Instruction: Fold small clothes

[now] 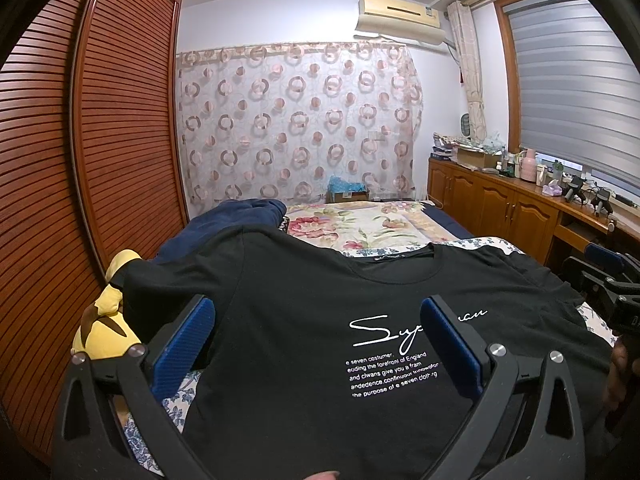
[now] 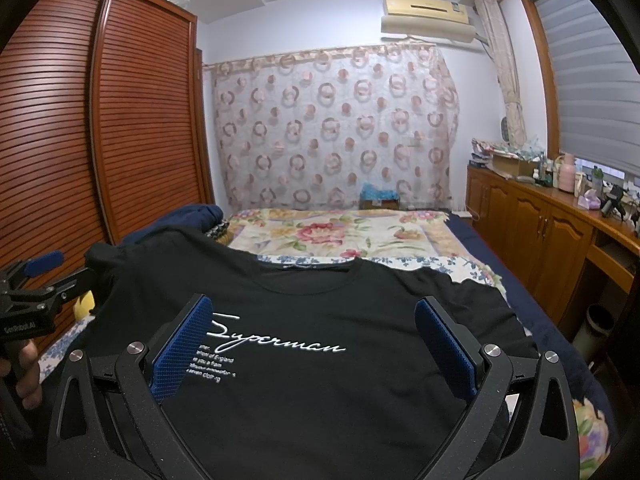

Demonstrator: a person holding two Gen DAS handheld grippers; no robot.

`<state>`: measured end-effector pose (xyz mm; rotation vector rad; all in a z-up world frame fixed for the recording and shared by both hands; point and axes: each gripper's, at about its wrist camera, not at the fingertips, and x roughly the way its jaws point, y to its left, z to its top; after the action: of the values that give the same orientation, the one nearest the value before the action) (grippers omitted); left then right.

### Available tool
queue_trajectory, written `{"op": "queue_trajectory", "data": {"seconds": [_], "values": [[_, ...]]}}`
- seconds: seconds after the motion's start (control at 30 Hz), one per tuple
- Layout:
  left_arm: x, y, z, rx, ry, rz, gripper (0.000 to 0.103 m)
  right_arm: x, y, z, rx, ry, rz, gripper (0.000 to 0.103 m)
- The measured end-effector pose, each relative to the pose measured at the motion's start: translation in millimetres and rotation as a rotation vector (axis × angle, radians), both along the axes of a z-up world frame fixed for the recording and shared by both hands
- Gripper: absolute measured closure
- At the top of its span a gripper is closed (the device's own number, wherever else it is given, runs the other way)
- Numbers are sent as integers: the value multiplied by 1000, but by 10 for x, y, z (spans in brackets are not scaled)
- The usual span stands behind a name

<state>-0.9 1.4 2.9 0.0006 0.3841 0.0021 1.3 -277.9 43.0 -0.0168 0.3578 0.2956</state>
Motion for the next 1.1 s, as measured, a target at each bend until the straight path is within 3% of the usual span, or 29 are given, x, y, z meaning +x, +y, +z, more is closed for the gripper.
{"op": "queue_trajectory", "data": {"seconds": [1.1], "values": [[-25, -63, 5, 1, 2, 0, 0, -6, 10, 2, -1, 1, 0, 0]]}}
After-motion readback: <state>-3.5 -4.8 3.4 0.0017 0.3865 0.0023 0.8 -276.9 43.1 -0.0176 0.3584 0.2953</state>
